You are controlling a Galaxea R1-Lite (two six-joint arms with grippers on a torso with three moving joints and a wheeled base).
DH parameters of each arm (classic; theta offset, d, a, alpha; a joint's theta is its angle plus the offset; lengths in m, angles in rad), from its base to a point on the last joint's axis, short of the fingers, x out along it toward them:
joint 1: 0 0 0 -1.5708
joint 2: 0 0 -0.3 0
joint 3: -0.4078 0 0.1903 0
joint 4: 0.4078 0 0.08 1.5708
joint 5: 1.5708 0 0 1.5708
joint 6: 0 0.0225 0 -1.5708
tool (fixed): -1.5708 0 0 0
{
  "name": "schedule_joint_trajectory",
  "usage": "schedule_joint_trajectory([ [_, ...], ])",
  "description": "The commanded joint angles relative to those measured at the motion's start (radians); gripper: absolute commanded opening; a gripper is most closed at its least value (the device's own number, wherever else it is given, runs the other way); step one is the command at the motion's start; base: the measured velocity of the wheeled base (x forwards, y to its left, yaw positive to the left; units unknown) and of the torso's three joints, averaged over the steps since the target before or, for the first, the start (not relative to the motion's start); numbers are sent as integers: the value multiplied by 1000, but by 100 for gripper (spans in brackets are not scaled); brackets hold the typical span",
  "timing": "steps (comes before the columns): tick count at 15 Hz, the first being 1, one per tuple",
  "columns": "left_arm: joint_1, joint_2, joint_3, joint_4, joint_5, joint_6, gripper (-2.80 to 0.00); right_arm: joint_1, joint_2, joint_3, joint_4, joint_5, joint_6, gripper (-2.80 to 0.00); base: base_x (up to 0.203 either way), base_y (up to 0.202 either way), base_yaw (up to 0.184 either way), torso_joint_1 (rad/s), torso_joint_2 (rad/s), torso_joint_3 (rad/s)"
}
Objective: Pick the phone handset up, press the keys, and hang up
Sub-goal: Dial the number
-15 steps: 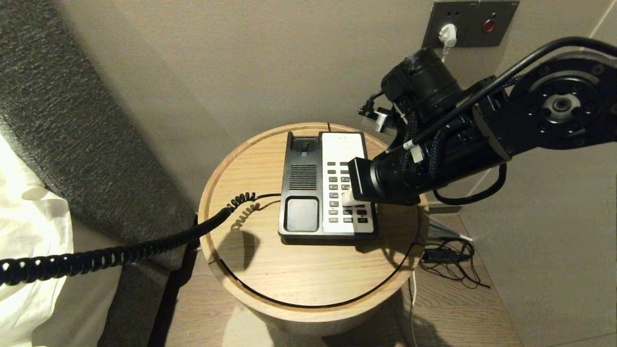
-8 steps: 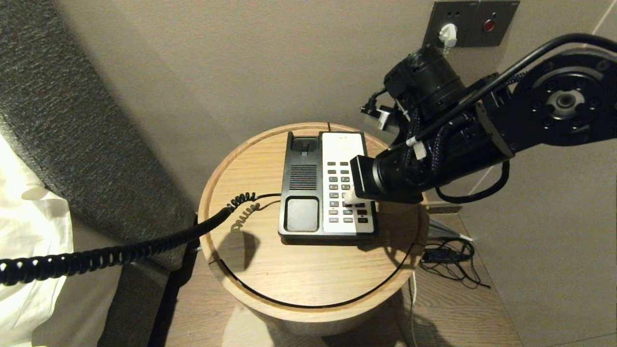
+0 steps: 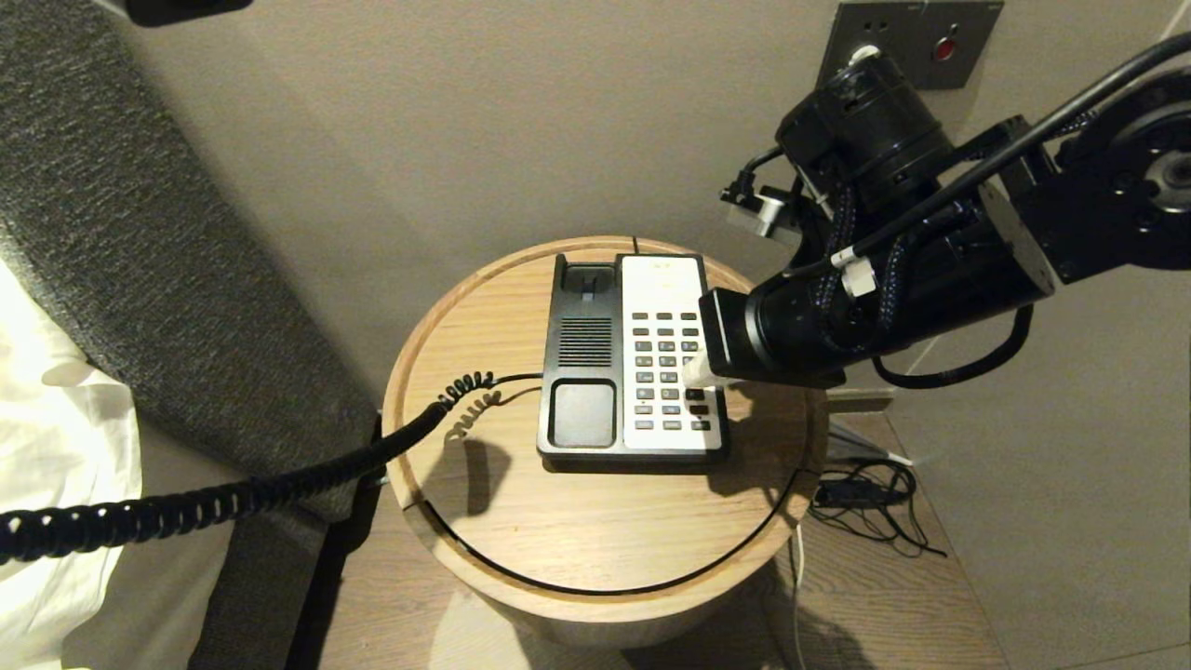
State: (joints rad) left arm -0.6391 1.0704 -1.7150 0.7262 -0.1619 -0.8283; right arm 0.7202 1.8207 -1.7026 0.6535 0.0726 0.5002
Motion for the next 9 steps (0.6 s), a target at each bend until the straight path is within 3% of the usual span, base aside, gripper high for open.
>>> schedule_joint_trajectory([
  [1, -1, 3, 11, 2, -2, -5, -280, -1, -22, 11, 20, 1, 3, -280, 0, 0, 0, 0, 0, 0],
  [9, 1, 6, 17, -21, -4, -3, -280, 2, -40, 43, 77, 1, 4, -280, 0, 0, 0, 0, 0, 0],
])
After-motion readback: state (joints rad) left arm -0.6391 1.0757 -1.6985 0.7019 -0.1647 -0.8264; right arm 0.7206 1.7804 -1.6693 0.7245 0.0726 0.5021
